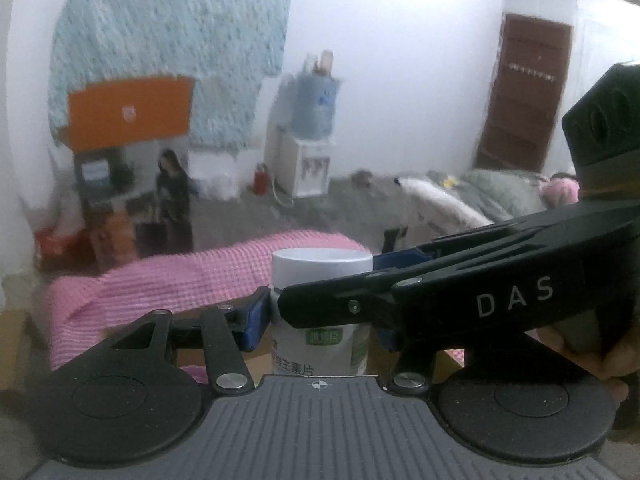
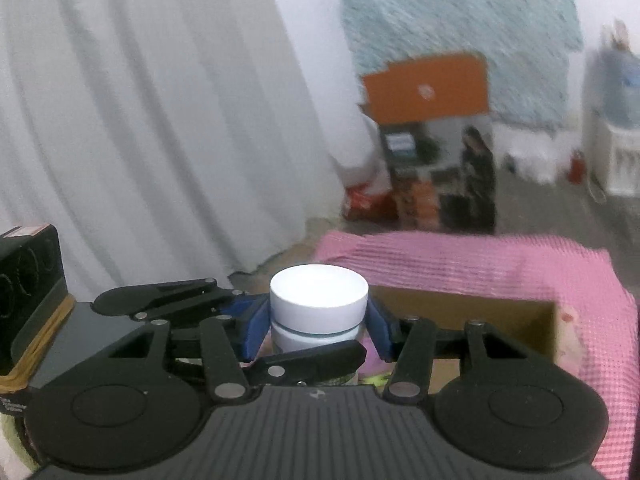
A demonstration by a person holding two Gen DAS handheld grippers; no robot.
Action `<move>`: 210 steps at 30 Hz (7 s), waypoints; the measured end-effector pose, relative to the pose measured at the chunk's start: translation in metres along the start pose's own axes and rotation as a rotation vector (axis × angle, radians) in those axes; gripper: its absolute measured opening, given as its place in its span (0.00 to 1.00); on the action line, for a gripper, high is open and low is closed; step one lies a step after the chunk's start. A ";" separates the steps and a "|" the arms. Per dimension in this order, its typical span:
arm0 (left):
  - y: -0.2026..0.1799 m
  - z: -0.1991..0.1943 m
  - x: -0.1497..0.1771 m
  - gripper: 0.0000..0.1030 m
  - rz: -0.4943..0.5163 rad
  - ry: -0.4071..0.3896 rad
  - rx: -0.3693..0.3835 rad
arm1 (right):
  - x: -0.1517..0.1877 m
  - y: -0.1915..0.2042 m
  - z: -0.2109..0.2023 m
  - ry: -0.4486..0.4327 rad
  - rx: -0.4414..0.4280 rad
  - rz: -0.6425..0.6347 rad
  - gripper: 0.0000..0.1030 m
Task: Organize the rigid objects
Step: 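Carry the white jar into the box and open the right gripper, then move the right gripper to the amber dropper bottle on the table, then close the right gripper on the amber dropper bottle, then carry the dropper bottle into the box and open the right gripper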
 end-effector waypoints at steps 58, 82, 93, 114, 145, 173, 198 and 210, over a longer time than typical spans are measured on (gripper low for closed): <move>0.010 -0.038 0.033 0.99 -0.076 0.087 -0.063 | 0.049 -0.065 -0.052 -0.082 0.013 0.101 0.60; 0.012 -0.024 0.192 0.73 -0.129 0.147 -0.106 | 0.170 0.047 0.050 0.118 -0.053 -0.005 0.47; 0.022 -0.011 0.199 0.53 -0.149 0.151 -0.088 | 0.166 0.055 0.081 0.185 -0.015 -0.032 0.30; 0.021 -0.006 0.199 0.31 -0.141 0.135 -0.059 | 0.168 0.058 0.094 0.222 0.023 -0.065 0.24; -0.037 -0.003 0.018 0.30 0.016 -0.028 0.049 | 0.041 -0.005 -0.031 -0.018 0.060 -0.069 0.23; -0.021 0.146 -0.001 0.30 -0.045 0.232 0.017 | 0.031 -0.178 0.067 0.176 0.031 0.110 0.24; -0.022 0.136 -0.003 0.50 -0.051 0.225 0.004 | 0.027 -0.176 0.074 0.183 0.084 0.084 0.26; -0.027 0.093 -0.009 0.80 -0.046 0.166 0.001 | 0.023 -0.165 0.055 0.146 0.091 0.080 0.43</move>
Point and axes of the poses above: each gripper's, at about its wrist camera, not at the fingertips, and z roughly the way its jaws point, y to its left, x to its underside, the point moved 8 cm from there along z, roughly the way its jaws point, and after that the axes turned 14 degrees about y, right-handed, at the moved point
